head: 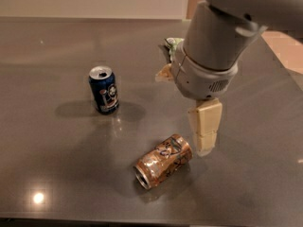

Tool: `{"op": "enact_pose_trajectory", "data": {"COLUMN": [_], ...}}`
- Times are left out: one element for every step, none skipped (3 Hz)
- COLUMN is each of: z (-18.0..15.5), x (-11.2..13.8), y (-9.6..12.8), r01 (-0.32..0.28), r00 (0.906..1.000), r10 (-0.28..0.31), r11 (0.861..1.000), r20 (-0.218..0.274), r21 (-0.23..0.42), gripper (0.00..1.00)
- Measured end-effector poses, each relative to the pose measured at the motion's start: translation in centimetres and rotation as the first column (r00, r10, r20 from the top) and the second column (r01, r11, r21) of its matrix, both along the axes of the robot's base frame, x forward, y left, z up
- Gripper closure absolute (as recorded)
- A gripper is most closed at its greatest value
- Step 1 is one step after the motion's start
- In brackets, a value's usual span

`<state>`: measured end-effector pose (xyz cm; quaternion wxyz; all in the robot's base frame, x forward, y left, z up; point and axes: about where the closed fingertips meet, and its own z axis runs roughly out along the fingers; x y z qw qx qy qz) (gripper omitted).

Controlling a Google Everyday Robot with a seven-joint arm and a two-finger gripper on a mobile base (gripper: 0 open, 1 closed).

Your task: Place orange can upright

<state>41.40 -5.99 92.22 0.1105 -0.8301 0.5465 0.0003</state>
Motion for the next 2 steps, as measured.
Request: {"op": "enact_pose_trajectory", "data": {"z": [-1.9, -3.8], "x": [-1.3, -2.2], "y": [1.2, 1.8], "r01": [-0.082, -0.144], "r00": [0.9964, 0.9886], "r10": [0.081, 0.139], "r11": [0.995, 0.985], "r20": [-0.027, -0.059], "r21": [-0.057, -0.094], "gripper": [0.0, 0.0]}}
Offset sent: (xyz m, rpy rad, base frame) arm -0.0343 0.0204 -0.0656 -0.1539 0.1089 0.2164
